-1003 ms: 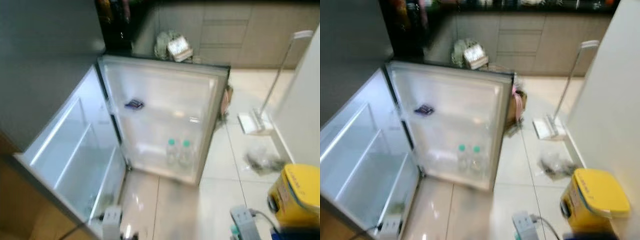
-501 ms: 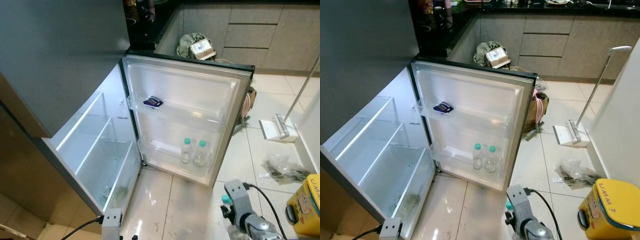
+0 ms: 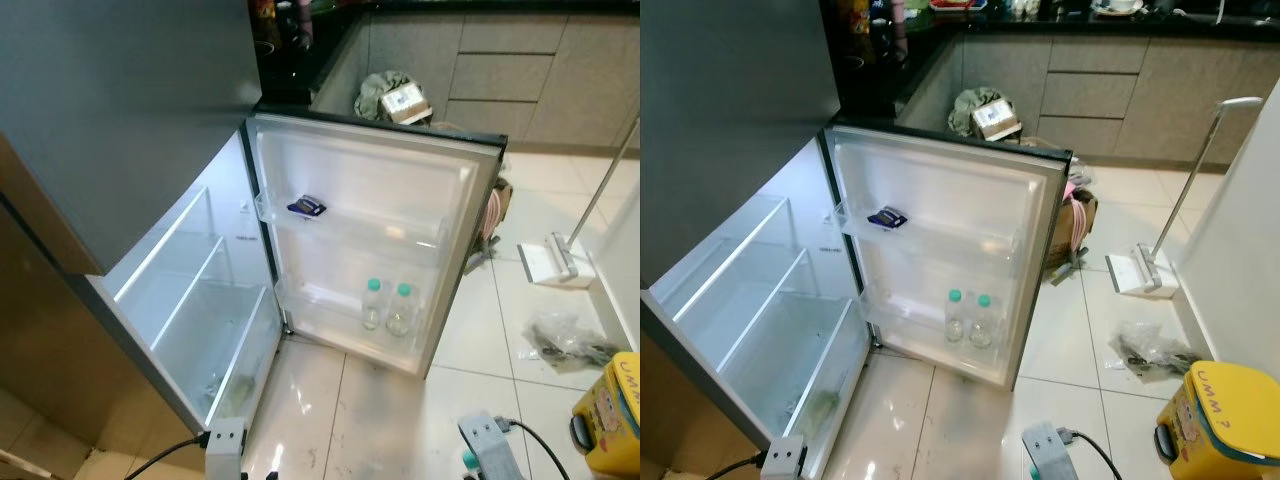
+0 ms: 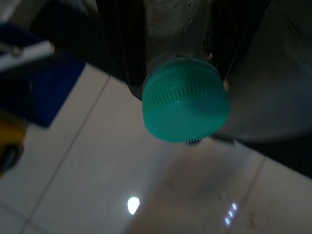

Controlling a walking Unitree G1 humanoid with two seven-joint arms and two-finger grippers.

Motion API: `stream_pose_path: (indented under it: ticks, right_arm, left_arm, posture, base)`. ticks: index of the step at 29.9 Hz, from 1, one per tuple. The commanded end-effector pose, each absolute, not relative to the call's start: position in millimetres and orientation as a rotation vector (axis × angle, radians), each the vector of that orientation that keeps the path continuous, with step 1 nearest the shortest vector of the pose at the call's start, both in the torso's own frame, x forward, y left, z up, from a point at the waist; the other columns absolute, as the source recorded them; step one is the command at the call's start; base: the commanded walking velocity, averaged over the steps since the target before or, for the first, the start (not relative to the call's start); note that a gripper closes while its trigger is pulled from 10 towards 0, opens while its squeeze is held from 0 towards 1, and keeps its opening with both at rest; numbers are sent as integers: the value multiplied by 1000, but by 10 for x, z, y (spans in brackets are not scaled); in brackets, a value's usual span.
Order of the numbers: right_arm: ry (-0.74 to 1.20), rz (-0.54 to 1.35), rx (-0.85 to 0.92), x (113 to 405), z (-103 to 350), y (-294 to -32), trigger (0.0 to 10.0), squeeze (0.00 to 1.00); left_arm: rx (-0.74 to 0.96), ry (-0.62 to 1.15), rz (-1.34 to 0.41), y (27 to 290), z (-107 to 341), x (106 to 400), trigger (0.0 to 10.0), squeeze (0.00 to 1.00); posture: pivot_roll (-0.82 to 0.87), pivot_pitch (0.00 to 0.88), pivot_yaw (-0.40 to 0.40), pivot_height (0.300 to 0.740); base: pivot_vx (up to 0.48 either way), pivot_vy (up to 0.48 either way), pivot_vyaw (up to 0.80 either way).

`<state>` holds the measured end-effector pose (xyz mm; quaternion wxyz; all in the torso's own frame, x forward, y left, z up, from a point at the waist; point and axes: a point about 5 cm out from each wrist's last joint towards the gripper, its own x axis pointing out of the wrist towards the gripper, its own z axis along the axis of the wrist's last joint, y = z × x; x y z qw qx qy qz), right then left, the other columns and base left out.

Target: Restocking fridge

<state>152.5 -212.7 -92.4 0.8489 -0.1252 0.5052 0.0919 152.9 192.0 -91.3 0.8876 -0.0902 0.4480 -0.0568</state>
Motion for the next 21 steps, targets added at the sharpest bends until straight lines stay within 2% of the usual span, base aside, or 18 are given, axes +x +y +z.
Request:
stream_pose_path:
  ticks: [1,6,15,21]
  right_arm:
    - [1075,191,-270,1510,-930,-2133,10000,0]
    - [1087,175,-261,1468,-943,-2155,10000,0]
    - [1086,137,-219,1462,-942,-2176,10000,0]
    - [1065,137,-226,1493,-928,-2171,10000,0]
  left_arm:
    - [-187,946,-131,1894,-925,1514,10000,0]
    - [-188,945,-132,1892,-924,1516,10000,0]
    - [-192,944,-137,1882,-924,1518,10000,0]
    - [-223,954,-131,1877,-932,1500,10000,0]
  posture:
    - [-90,0,8,740]
    - [-91,0,8,740]
    - [-90,0,12,740]
    - [-90,0,11,740]
  base:
    - [304,0,0]
    - [304,0,0]
    - [296,0,-800]
    - [0,0,-665]
